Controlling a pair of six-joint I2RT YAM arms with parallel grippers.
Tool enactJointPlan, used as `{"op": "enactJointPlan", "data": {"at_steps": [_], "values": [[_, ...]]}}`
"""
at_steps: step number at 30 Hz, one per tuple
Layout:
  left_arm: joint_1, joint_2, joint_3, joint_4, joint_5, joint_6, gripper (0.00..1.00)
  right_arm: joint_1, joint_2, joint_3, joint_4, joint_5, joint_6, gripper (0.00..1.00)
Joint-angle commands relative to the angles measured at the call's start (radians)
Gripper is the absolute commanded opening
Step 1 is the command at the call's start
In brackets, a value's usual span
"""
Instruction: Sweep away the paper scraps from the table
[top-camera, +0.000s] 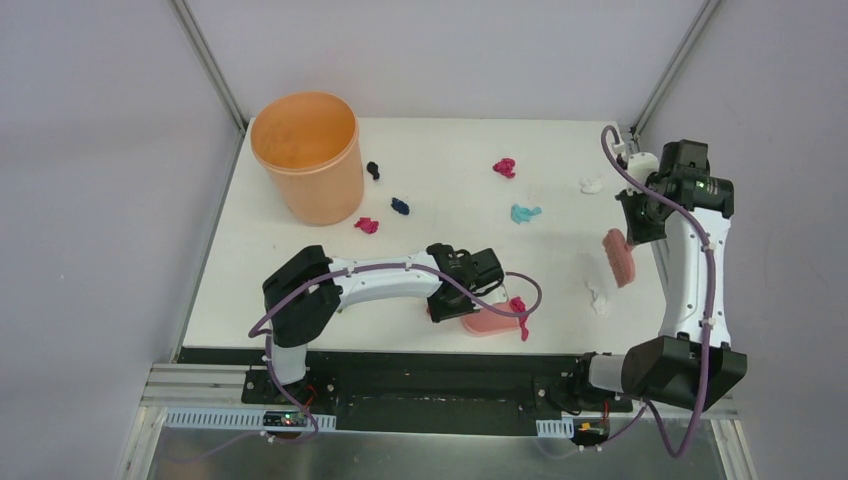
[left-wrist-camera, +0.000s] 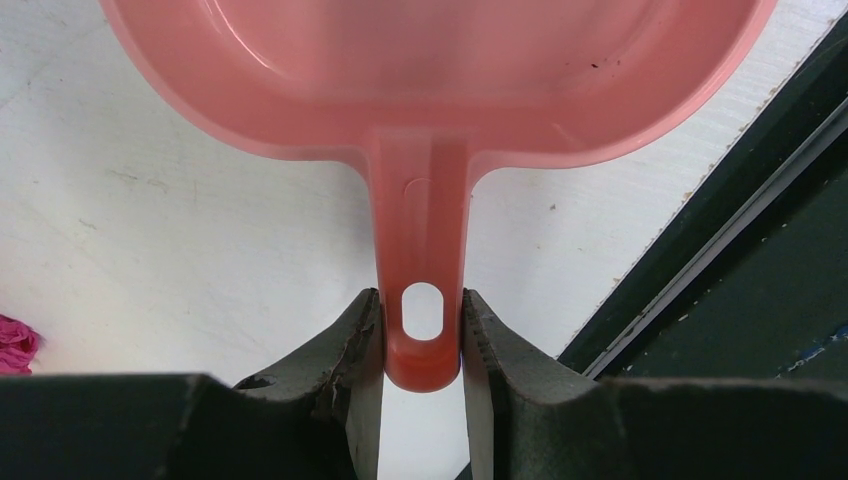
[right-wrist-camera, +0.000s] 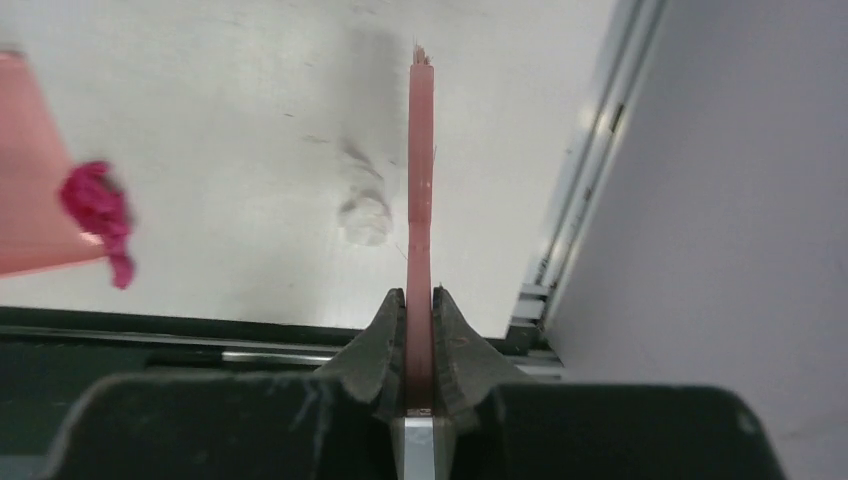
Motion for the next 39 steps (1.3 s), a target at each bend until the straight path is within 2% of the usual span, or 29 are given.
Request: {"op": "enactJointPlan", "data": {"at_steps": [1,5,8,11,15,19,22,27,34,36,39], "values": [[-0.01,-0.039,0.044,-0.042,0.025,-0.012,0.0,-0.01,0.015,-0.08,0.149,0.31,0.009,0.0],[-0.012,-0.031,0.075,-0.11,0.052,-0.027,0.0,-0.011,-0.001,-0.182,0.226,0.355,0.007,0.0],[-0.011,-0.028,0.095,-0.164,0.062,-0.031,0.0,-0.007,0.002,-0.247,0.204,0.28,0.05,0.0],[-0.012,-0.022,0.088,-0.183,0.074,-0.024,0.0,-0.002,0.015,-0.261,0.122,0.125,0.09,0.0],[-0.016,0.012,0.095,-0.202,0.121,-0.02,0.0,0.039,-0.006,-0.256,0.014,-0.158,0.09,0.0],[-0.016,0.045,0.101,-0.186,0.135,-0.023,0.0,0.098,-0.006,-0.272,-0.024,-0.393,0.143,0.0],[-0.018,0.072,0.106,-0.181,0.137,-0.023,0.0,0.165,-0.002,-0.263,0.002,-0.447,0.208,0.0],[-0.02,0.119,0.121,-0.173,0.141,-0.032,0.0,0.195,0.042,-0.253,0.009,-0.621,0.252,0.0],[-0.017,0.129,0.124,-0.147,0.113,-0.053,0.0,0.193,0.035,-0.2,-0.052,-0.711,0.24,0.0],[-0.017,0.117,0.12,-0.136,0.096,-0.062,0.0,0.194,0.025,-0.171,-0.063,-0.672,0.234,0.0],[-0.015,0.077,0.1,-0.101,0.068,-0.066,0.0,0.189,0.004,-0.117,-0.061,-0.533,0.224,0.0]]}}
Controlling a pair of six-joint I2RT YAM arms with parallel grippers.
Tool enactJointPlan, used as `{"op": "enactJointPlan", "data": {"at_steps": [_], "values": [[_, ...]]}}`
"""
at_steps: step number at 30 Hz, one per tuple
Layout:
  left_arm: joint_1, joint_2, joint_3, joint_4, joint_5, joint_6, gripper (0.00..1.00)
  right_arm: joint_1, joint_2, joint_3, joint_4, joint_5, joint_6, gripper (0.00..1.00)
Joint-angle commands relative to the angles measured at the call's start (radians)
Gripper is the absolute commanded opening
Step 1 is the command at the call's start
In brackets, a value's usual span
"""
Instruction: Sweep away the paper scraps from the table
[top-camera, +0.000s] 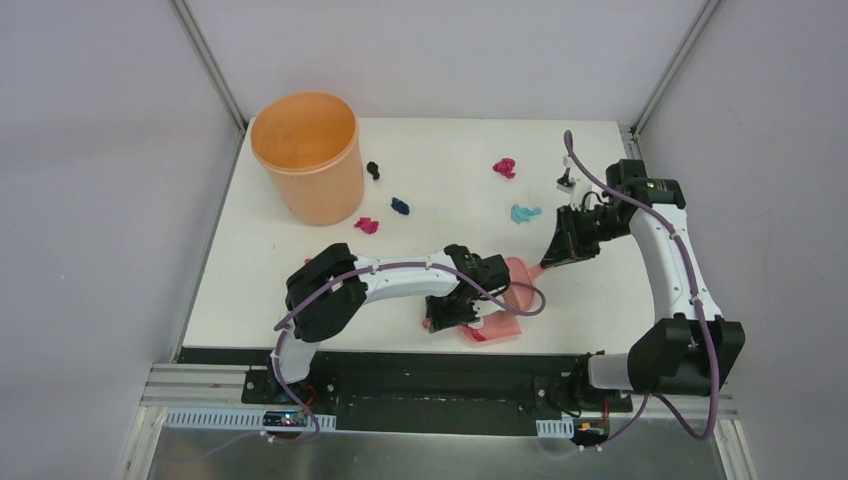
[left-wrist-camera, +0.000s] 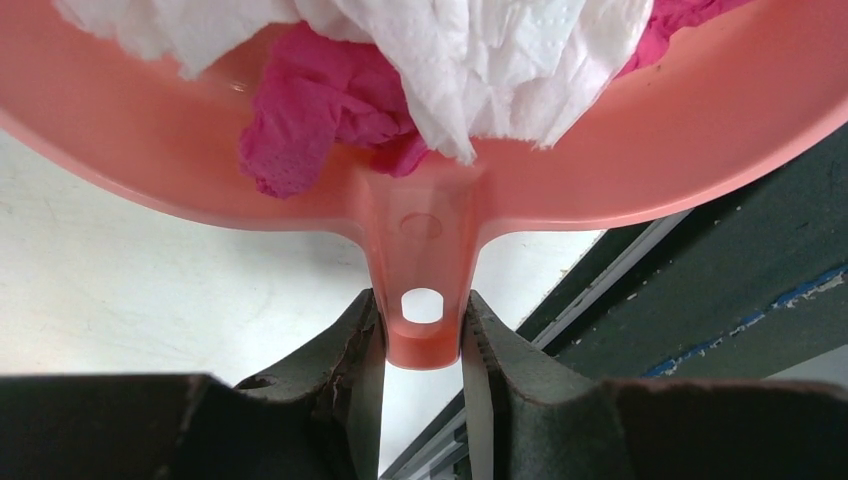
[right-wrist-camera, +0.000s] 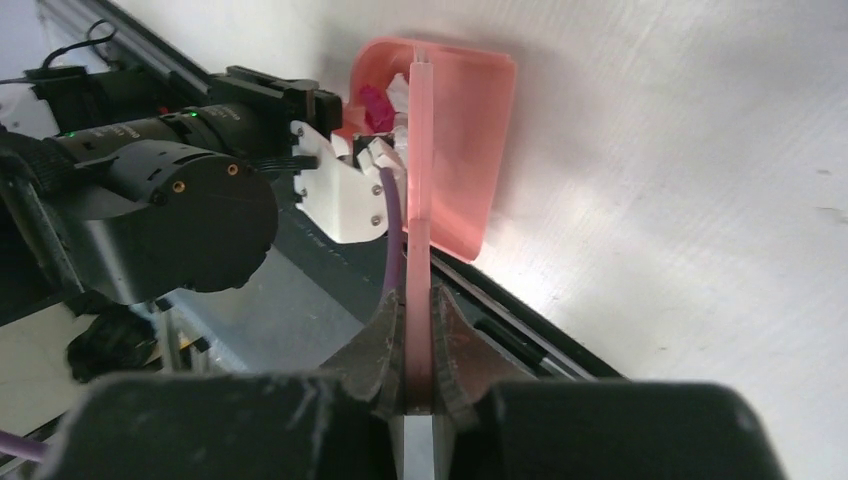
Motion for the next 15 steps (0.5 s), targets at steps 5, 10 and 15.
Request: {"op": "enactJointPlan", "data": {"at_steps": [5,10,15], "values": [[-0.003,-0.072,-0.014,0.082,-0.089,-0.007,0.0,-0.062,-0.059,0.156,-0.011,0.157,-0.046,0.0],[0.004,-0.076,0.005,0.058,-0.121,-0.019,0.16,-0.089,-0.043,0.203,-0.008,0.165,-0.047,0.0],[0.017,-0.127,-0.042,0.156,-0.114,-0.015,0.37,-0.094,-0.052,0.215,0.005,0.156,-0.043,0.0]]}}
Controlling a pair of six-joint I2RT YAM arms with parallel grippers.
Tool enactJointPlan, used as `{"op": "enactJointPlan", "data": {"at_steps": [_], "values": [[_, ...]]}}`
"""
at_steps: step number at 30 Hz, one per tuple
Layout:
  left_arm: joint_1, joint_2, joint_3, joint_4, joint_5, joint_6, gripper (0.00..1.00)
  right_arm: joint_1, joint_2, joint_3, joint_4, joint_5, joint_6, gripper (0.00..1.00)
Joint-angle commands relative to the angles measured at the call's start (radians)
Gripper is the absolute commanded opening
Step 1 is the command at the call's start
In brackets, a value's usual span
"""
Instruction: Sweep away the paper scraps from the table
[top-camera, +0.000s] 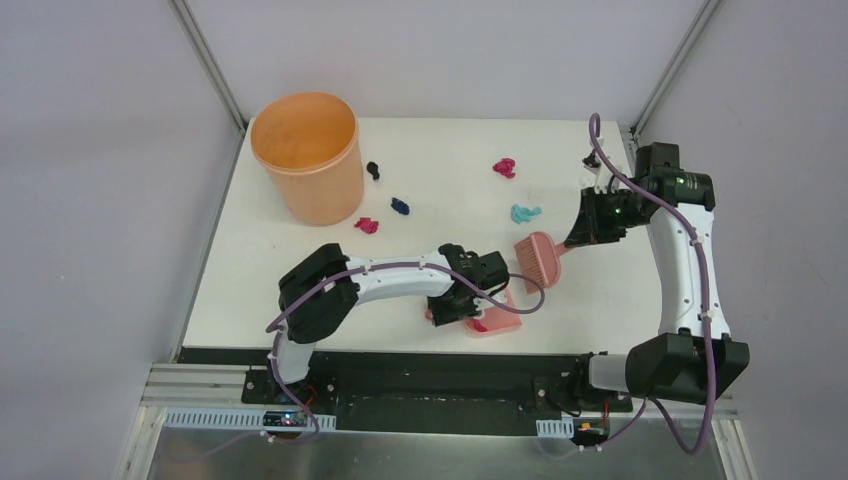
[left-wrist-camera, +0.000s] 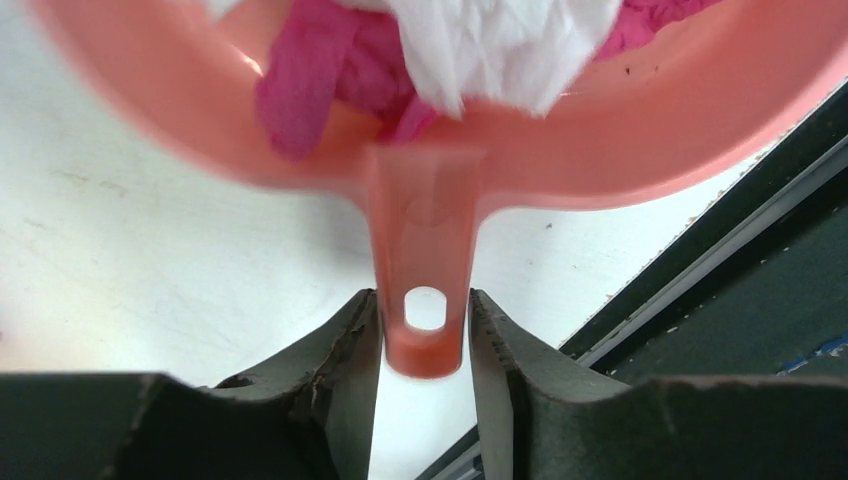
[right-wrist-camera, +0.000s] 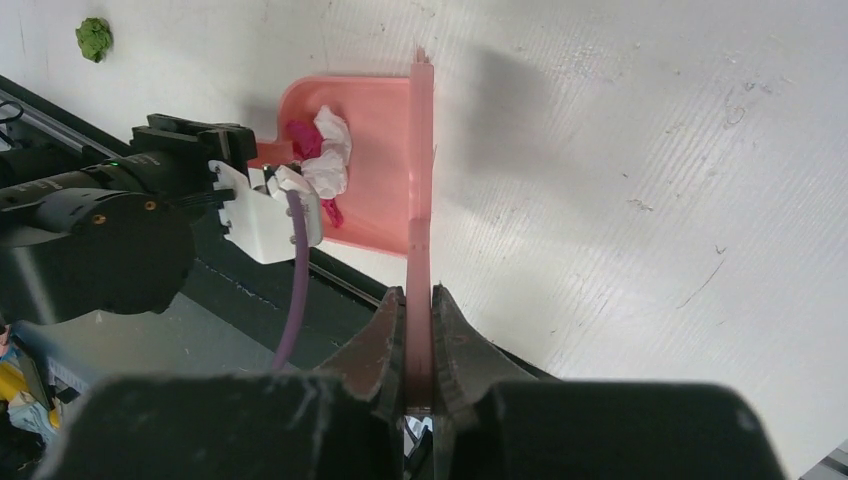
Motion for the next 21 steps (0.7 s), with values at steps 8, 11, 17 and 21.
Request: {"op": "enactJointPlan", "data": {"at_steps": [8,11,17,21], "values": [[0.011,-0.149,-0.109,0.151,0.034,0.046,0.49,-0.036,-0.081,0.029,0.022,-0.002,-0.047,0.0],[0.011,-0.144,-0.112,0.147,0.049,0.062,0.43,-0.049,-0.094,0.037,0.008,0.007,-0.064,0.0],[0.01,-0.158,-0.097,0.134,0.027,0.078,0.27,-0.063,-0.102,0.067,0.0,0.042,-0.083,0.0],[0.011,-0.186,-0.09,0.118,0.025,0.069,0.21,-0.07,-0.059,0.132,0.062,0.16,-0.044,0.0]]}}
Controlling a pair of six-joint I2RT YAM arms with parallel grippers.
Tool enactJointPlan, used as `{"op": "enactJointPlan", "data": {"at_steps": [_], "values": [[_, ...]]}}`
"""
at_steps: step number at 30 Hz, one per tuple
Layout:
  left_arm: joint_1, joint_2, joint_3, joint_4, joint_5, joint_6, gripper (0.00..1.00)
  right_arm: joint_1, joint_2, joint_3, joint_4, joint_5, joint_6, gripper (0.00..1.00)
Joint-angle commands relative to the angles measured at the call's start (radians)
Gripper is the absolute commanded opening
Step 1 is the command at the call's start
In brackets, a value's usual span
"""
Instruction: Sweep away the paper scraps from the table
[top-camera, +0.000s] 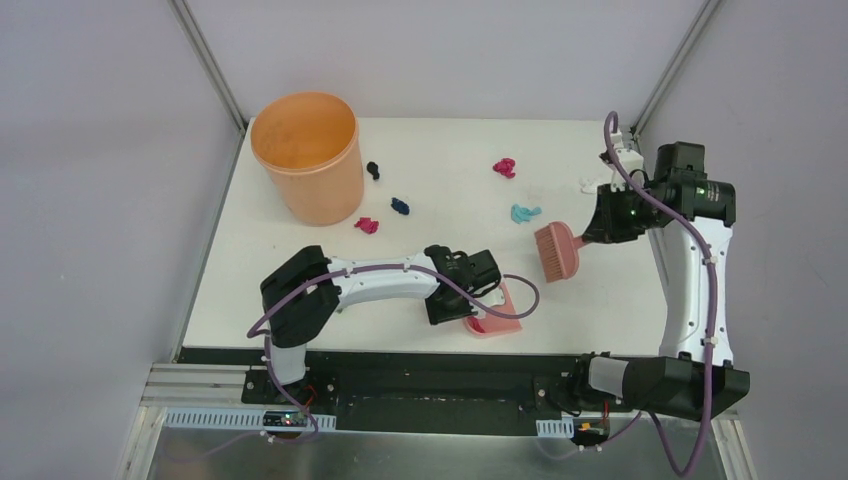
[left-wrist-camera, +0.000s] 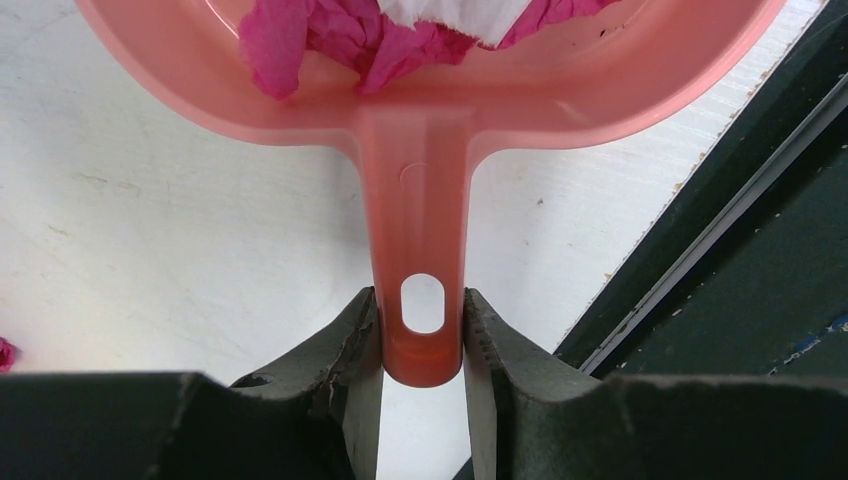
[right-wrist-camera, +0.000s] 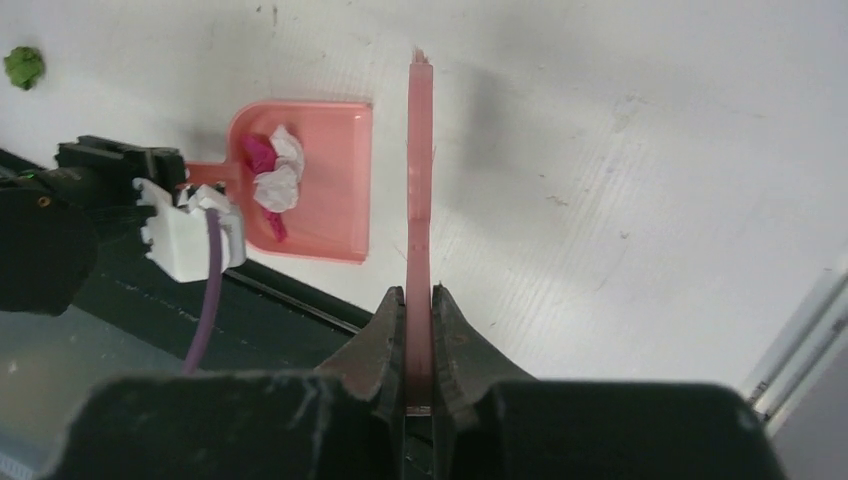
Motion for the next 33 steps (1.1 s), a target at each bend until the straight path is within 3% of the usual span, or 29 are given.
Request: {"op": "enactJointPlan", "data": {"at_steps": [1,5,13,19,26,33], "values": [[0.005,-0.078,0.029,-0.009,-0.007,0.001,0.2,-0.014,0.032,0.11,0.107,0.16,0.024,0.0],[0.008,-0.082,0.079,-0.084,-0.027,-0.035,0.0,-0.015,0.114,0.152,0.286,0.382,-0.003,0.0],[0.099,-0.093,0.108,-0.125,-0.069,-0.129,0.0,-0.015,0.406,0.252,0.621,0.642,-0.165,0.0],[0.182,-0.054,0.138,-0.147,-0.009,-0.161,0.0,-0.014,0.651,0.451,0.648,0.696,-0.226,0.0],[0.184,-0.017,0.14,-0.152,0.006,-0.148,0.0,-0.006,0.787,0.456,0.741,0.745,-0.341,0.0],[0.201,0.008,0.152,-0.155,0.042,-0.141,0.0,0.028,0.816,0.447,0.666,0.643,-0.356,0.0]]}}
